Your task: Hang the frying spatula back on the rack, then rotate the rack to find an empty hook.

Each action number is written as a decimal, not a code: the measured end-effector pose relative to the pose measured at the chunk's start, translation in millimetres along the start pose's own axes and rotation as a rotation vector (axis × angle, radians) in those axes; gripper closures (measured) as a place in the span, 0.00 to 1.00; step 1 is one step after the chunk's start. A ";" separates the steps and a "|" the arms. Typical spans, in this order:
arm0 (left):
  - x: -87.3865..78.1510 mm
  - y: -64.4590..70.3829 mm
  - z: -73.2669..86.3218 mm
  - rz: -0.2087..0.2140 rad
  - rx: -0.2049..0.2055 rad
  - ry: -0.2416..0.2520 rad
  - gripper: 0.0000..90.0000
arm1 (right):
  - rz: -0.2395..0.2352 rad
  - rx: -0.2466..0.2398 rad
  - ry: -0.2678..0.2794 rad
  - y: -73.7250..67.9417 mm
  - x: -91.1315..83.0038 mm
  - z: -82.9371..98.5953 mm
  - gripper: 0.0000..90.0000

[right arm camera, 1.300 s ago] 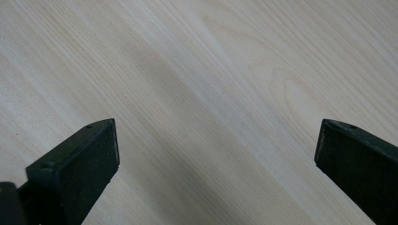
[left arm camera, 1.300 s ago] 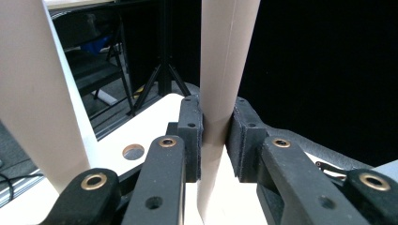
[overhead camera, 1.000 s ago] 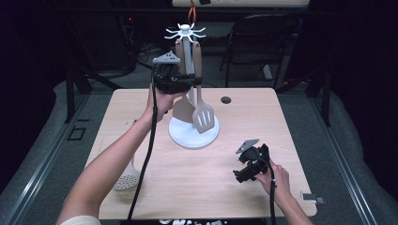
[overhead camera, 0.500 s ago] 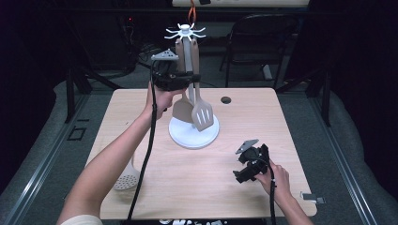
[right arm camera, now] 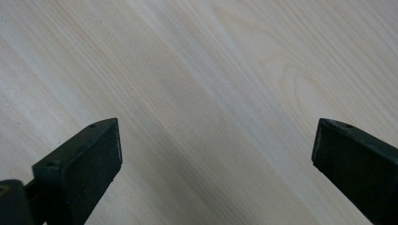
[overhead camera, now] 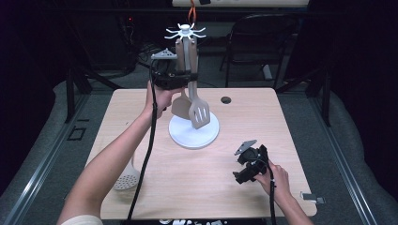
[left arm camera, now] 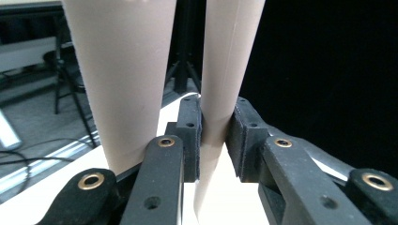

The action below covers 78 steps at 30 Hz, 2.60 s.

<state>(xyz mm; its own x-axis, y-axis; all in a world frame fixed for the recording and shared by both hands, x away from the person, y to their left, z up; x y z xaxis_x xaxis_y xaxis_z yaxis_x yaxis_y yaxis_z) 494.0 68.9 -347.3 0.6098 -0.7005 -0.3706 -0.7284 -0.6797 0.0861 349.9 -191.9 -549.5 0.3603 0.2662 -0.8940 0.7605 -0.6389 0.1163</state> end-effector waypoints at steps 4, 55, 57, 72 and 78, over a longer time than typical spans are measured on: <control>-2.1 3.4 2.6 -0.022 0.024 0.003 0.81 | 0.001 -0.004 0.002 -1.8 1.7 -0.4 0.02; -73.2 -27.8 -21.0 -0.197 0.097 0.146 0.98 | -0.004 0.000 -0.039 -1.5 4.1 -1.0 0.03; -73.6 -27.6 -23.8 -0.200 0.102 0.147 0.98 | -0.005 0.001 -0.028 -2.0 4.2 -0.9 0.04; -74.4 -20.5 -58.4 -0.249 0.133 0.206 0.99 | -0.003 -0.004 -0.040 -2.8 4.6 -0.1 0.04; -73.2 -26.8 -63.0 -0.273 0.118 0.200 1.00 | -0.009 0.001 -0.041 -2.7 5.1 0.3 0.04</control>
<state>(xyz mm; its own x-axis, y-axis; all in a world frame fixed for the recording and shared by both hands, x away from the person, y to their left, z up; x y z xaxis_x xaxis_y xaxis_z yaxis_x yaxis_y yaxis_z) 488.5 124.7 -264.3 0.8276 -0.5329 -0.1763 -0.5539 -0.8262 -0.1030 349.6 -189.1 -554.5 0.3315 0.2422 -0.9118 0.7628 -0.6375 0.1080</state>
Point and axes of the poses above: each handheld gripper's, and its own axes: x roughly forward along the jaws, z roughly out of its underside, y roughly to its right, the point moved 3 cm from there along x, roughly forward along the jaws, and after that the axes turned 6 degrees about -z, right-handed, at the moved point
